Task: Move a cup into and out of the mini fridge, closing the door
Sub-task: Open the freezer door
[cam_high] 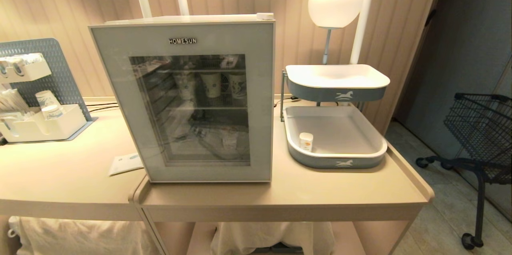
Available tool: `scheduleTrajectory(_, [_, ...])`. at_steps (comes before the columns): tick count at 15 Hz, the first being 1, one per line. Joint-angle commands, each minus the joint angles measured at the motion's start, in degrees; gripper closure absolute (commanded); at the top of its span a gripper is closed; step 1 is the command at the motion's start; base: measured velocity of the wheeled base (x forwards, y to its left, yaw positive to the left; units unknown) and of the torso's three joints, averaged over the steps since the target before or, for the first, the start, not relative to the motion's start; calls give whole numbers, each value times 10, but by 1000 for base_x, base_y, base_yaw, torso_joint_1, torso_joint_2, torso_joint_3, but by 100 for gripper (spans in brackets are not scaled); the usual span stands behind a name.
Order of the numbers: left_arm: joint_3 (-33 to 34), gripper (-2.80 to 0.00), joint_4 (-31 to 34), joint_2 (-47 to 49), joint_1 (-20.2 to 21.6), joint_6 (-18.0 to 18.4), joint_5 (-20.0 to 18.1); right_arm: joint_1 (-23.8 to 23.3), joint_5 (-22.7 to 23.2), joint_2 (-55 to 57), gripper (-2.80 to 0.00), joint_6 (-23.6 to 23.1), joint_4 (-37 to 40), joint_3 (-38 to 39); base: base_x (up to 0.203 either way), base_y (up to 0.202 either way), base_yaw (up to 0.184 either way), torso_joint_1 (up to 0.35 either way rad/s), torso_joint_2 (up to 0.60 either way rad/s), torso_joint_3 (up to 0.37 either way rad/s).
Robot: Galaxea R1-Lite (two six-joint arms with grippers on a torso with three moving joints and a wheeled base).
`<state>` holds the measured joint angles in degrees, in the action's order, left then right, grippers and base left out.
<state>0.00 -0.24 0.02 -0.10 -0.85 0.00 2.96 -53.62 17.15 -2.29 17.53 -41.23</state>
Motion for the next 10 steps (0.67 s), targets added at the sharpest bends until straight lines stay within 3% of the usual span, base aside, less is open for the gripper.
scheduleTrajectory(1, [1,0,0,0,0,0,0,-43,35,-46,0,-13,-15,48,0,0,0,0,0,0])
scheduleTrajectory(3, [1,0,0,0,0,0,0,-35,77,-98,0,-18,-37,103,0,0,0,0,0,0])
scheduleTrajectory(4, [1,0,1,0,0,1,0,-33,140,-136,0,-21,-52,145,0,0,0,0,0,0])
scheduleTrajectory(8, [1,0,0,0,0,0,0,-31,274,-167,0,-43,-297,382,0,0,0,0,0,0])
scheduleTrajectory(9, [1,0,1,0,0,0,0,-30,302,-169,0,-38,-303,413,0,0,0,0,0,0])
scheduleTrajectory(10, [1,0,0,0,0,1,0,-30,359,-170,0,-14,-279,421,0,0,0,0,0,0])
